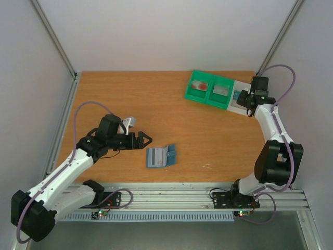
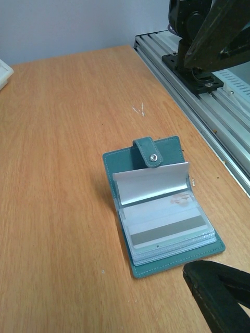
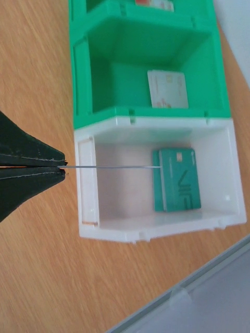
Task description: Take the credit cards out of the card holder
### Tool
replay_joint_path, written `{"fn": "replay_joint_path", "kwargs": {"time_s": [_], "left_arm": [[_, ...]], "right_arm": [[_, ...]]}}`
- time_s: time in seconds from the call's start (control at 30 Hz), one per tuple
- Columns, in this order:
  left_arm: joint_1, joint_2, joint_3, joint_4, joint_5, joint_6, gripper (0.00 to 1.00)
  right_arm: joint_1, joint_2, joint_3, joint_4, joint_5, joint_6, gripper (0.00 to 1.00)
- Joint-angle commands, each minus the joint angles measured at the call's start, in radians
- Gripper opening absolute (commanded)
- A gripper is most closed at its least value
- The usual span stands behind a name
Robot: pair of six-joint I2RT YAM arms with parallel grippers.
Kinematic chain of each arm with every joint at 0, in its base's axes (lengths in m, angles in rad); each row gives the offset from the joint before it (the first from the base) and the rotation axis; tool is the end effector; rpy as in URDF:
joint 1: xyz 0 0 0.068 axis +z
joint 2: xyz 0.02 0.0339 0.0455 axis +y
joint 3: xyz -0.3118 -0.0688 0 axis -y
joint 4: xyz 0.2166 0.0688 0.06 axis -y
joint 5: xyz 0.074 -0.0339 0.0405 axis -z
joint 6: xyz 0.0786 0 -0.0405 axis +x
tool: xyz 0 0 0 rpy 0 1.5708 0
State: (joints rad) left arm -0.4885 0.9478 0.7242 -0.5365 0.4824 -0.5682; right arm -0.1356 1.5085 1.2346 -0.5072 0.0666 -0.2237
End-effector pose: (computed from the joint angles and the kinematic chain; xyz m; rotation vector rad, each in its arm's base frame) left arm 0.1301 -0.1104 0.2782 0.1620 2.4764 -1.0582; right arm 0.3298 -0.0503 0.3166 -0.0713 2.3630 -0.2535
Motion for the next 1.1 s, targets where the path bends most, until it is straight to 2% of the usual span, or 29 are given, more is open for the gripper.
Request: {"fn": "replay_joint_path", "kwargs": {"time_s": [0.0,0.07,0.33,0.8,1.07], "left_arm": [[-0.002,0.022,0.013,0.056,-0.003,0.008,0.99],[-0.002,0.029,0.017,0.056,-0.007,0.010,0.99],[-0.002,0.042,0.017,0.074,-0.029,0.020,0.99],[-0.002,0.091,0.036,0.075,-0.060,0.028,0.99],[-0.002,0.125,0.057,0.095,-0.038,0.014,0.99]], "right_arm": [[-0.086,0.064,0.043,0.011,-0.072,-0.045,0.01],[-0.119,0.094,0.056,0.026,-0.151,-0.037,0.01],[-0.137,0.244,0.187,0.028,-0.280,-0.073,0.01],[-0.136,0.513,0.487,-0.158,-0.359,-0.139,0.02],[-0.137,0.616,0.582,-0.167,-0.359,-0.155,0.02]]}}
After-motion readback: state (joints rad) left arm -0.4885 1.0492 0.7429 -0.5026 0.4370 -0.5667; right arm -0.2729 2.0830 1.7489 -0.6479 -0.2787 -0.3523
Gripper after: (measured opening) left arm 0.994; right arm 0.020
